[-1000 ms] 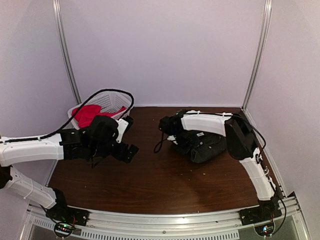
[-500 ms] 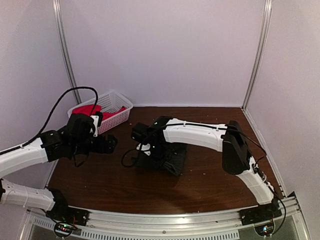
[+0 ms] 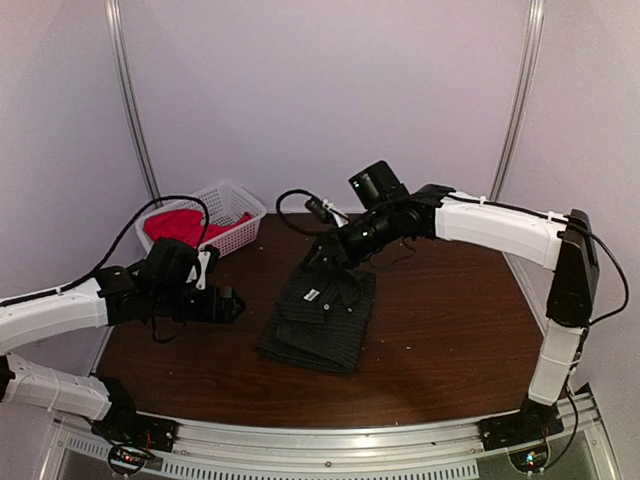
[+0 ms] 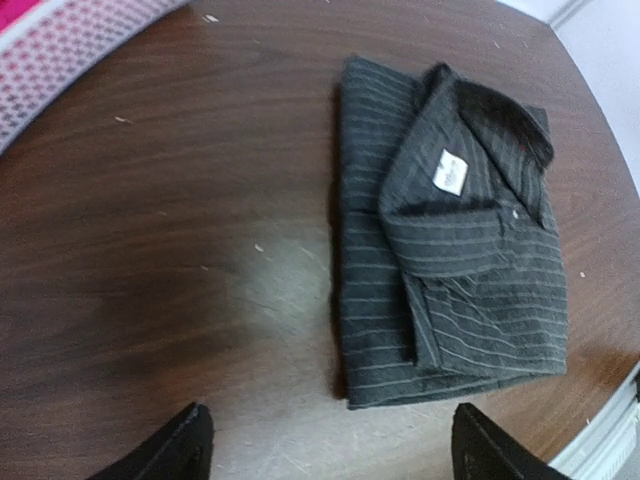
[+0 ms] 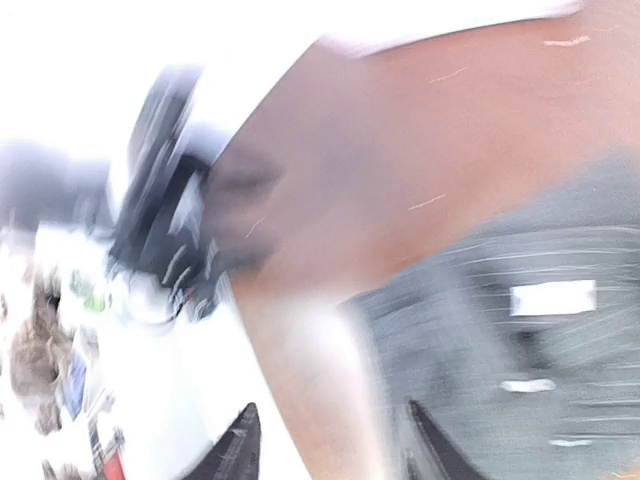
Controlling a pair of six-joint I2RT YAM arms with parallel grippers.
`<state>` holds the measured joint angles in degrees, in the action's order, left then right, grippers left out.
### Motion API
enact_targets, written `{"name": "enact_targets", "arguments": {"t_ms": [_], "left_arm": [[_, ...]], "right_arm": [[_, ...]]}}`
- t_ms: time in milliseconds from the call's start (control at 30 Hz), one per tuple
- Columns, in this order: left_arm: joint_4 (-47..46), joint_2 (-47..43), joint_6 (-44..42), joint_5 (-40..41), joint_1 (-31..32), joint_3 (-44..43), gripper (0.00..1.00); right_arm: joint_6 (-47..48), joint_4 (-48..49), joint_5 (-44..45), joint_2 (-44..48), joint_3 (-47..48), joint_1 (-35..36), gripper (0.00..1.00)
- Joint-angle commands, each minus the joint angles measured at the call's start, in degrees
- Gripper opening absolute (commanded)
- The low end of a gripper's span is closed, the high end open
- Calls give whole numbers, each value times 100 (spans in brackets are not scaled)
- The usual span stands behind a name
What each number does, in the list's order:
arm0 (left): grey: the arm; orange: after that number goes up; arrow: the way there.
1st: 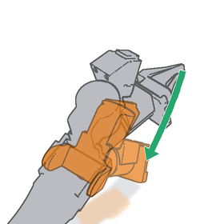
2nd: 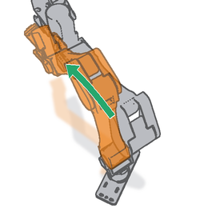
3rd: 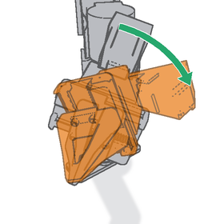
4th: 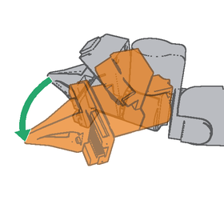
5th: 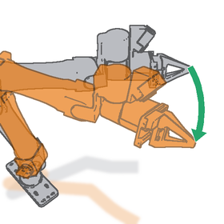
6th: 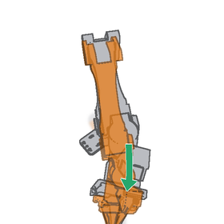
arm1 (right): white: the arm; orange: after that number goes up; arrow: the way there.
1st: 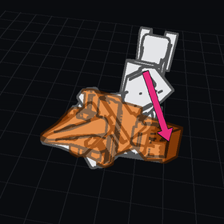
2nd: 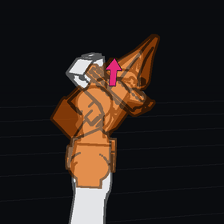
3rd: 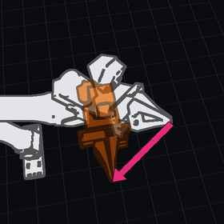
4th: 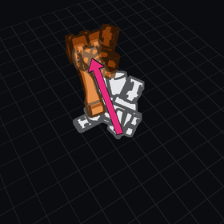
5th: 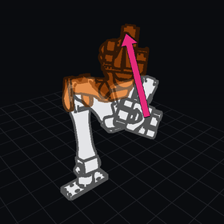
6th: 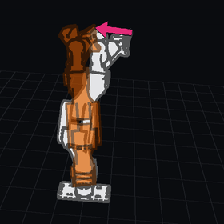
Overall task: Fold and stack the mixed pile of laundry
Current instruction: Rotate the square-folded T-shirt at the center of the board.
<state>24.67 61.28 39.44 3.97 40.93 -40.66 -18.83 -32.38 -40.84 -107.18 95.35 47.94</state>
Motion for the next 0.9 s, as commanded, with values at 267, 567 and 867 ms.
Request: {"name": "enact_targets", "arguments": {"t_ms": [267, 567, 867], "left_arm": [[-1222, 2784, -349, -1094, 1138, -1001, 57], [-1054, 3520, -645, -947, 262, -1232, 52], [-855, 3152, -1548, -1586, -395, -1722, 63]], "right_arm": [[176, -319, 931, -1432, -96, -1172, 32], [-132, -542, 1034, -509, -1740, -553, 32], [-1400, 1058, -382, 2024, -3081, -58, 51]]}}
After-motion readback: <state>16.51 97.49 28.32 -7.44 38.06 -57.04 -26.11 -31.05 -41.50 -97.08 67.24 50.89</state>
